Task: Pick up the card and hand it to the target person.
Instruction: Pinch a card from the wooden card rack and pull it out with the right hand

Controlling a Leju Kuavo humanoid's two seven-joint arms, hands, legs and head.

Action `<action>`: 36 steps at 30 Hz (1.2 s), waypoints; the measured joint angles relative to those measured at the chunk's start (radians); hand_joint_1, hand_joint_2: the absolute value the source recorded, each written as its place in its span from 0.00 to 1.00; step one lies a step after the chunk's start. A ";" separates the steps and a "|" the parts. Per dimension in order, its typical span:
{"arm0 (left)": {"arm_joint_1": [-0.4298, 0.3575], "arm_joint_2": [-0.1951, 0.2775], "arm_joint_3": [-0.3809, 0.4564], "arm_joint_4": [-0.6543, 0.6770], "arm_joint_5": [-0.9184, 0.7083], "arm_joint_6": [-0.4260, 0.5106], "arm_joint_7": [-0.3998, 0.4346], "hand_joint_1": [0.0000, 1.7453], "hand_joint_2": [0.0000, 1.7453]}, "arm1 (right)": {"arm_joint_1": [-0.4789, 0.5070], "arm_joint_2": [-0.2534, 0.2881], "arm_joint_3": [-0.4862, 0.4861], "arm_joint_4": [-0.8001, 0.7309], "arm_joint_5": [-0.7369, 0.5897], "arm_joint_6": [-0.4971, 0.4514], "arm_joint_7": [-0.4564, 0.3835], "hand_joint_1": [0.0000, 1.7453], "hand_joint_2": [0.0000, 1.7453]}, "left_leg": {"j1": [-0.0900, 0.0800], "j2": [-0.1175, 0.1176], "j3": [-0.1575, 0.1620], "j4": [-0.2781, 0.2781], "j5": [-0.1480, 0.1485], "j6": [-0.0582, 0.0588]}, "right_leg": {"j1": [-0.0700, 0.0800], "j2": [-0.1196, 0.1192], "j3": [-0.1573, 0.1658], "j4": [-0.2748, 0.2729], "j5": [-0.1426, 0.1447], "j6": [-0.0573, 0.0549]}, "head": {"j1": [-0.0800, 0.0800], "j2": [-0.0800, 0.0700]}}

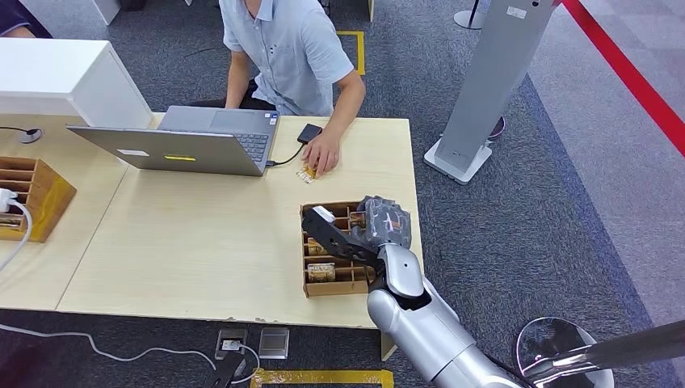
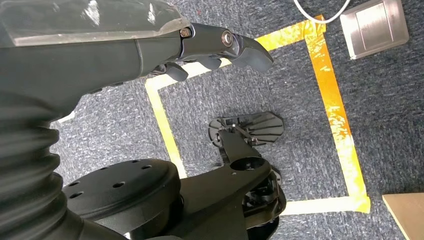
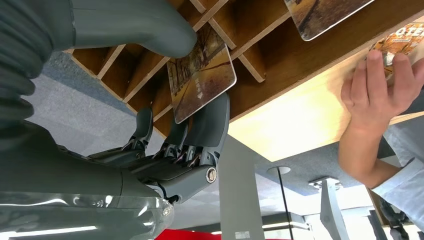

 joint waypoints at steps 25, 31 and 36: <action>0.000 0.000 0.000 0.000 -0.003 0.002 0.001 0.00 1.00 | -0.004 -0.004 0.001 0.002 -0.021 -0.001 -0.023 0.91 1.00 | 0.000 0.000 0.001 0.000 0.000 0.000 | 0.000 0.000 0.000 0.000 0.000 0.000 | 0.000 0.000; 0.000 0.000 0.000 0.000 -0.011 0.011 0.005 0.00 1.00 | -0.005 -0.004 0.001 0.002 -0.027 -0.003 -0.026 0.91 1.00 | 0.000 0.000 0.001 0.000 0.000 0.000 | 0.000 0.000 0.001 0.000 0.000 0.000 | 0.000 0.000; 0.001 0.000 0.000 0.000 -0.011 0.013 -0.005 0.00 1.00 | -0.002 -0.008 0.001 -0.006 -0.031 -0.012 -0.031 0.91 1.00 | 0.000 0.000 0.001 0.000 0.000 0.000 | 0.000 0.000 0.001 0.000 0.000 0.000 | 0.000 0.000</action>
